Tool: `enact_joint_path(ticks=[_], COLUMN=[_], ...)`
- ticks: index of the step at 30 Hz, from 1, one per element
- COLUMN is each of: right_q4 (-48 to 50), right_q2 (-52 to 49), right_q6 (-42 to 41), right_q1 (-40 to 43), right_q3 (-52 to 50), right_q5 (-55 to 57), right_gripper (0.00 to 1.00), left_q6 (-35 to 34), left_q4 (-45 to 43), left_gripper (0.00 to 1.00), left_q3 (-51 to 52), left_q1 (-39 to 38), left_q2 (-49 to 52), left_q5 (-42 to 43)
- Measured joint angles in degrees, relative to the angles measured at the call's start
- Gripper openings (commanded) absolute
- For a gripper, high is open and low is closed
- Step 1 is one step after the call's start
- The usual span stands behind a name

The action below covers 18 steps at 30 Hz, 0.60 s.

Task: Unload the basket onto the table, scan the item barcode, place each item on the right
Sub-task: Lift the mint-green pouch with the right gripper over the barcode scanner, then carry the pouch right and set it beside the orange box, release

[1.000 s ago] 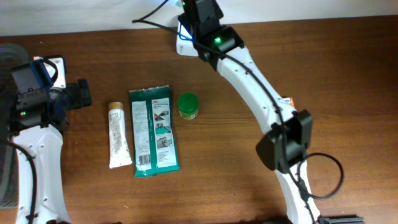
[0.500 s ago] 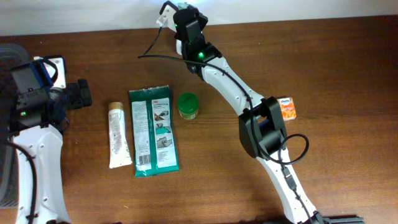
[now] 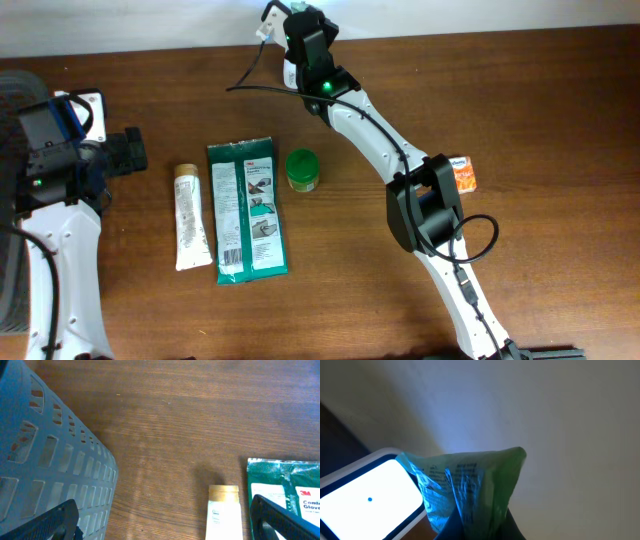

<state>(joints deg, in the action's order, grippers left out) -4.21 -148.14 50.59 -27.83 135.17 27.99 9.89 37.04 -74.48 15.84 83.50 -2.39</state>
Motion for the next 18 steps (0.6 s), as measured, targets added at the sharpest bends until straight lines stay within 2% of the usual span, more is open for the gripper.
enact_joint_path(ticks=[8,13,18], right_q4=[-9.22,-27.96,-53.83], right_q2=[3.8,17.05,29.22], right_q6=[-9.18,-21.81,-42.25], right_q1=[0.0,0.0,0.9], right_q3=[-0.02,0.07,0.79], right_q5=[-0.7,-1.07,-1.6], right_gripper=[0.04,0.04,0.04], left_q6=[0.0,0.0,0.0], left_q4=[-0.02,-0.02,-0.02], left_gripper=[0.99,0.99,0.99], left_q3=[0.0,0.0,0.0], left_q1=[0.0,0.0,0.0], left_q2=[0.0,0.0,0.0], left_q5=[-0.02,-0.02,-0.02])
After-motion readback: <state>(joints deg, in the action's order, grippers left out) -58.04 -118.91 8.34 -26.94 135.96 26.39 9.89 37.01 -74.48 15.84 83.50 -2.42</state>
